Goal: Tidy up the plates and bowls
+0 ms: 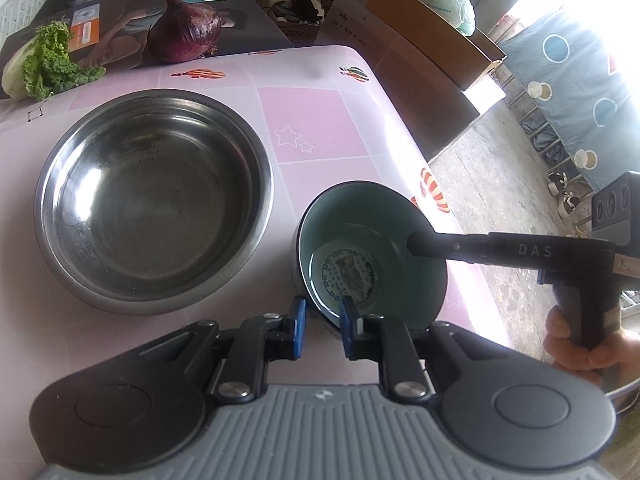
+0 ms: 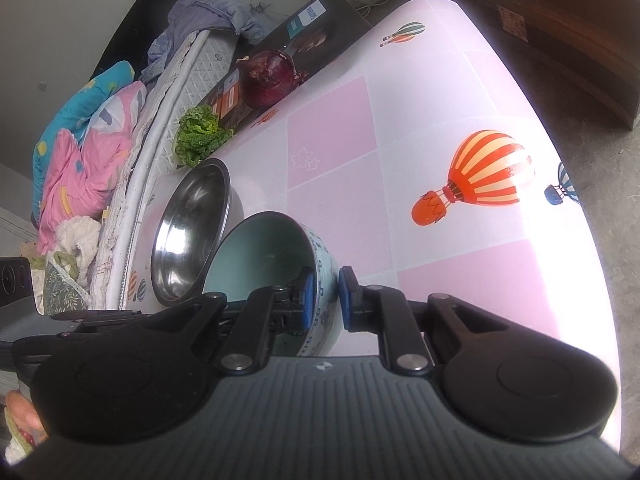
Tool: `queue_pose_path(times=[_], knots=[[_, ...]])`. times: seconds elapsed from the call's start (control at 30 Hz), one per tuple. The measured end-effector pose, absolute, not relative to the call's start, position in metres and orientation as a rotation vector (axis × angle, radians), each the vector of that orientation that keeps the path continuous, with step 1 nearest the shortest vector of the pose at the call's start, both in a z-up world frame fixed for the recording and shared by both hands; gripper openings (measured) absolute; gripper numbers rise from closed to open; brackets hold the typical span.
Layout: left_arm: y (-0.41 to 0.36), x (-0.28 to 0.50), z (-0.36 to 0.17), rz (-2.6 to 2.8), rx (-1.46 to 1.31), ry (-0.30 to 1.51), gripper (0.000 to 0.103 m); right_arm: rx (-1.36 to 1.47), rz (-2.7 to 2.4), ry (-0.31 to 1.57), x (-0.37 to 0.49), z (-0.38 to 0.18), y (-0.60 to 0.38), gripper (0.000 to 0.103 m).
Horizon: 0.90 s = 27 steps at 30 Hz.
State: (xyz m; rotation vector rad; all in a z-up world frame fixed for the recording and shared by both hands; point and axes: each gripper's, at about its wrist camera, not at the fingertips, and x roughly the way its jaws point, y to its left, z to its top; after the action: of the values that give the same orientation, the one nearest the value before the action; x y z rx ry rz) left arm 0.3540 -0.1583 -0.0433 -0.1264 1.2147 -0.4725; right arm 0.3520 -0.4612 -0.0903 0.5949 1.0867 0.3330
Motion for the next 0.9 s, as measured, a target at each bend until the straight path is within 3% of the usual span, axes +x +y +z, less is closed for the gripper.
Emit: queue_pose_path(times=[0.2,0.63,0.7,0.9], knots=[[-0.164,0.363,-0.043,-0.45,-0.08,1.211,0.022,0.598,0.338,1.095,0.347,-0.087,-0.466,0.016],[-0.173,0.378,-0.055,-0.428,-0.07,1.245,0.02,0.602,0.33,1.115,0.34,-0.091,-0.467,0.024],[-0.173,0.377,-0.055,-0.428,-0.068,1.245,0.02,0.588,0.335,1.11,0.341,-0.091,-0.464,0.017],[-0.17,0.371,-0.055,-0.449,-0.075,1.266,0.019,0.54,0.327,1.087,0.346,-0.088,-0.458,0.015]])
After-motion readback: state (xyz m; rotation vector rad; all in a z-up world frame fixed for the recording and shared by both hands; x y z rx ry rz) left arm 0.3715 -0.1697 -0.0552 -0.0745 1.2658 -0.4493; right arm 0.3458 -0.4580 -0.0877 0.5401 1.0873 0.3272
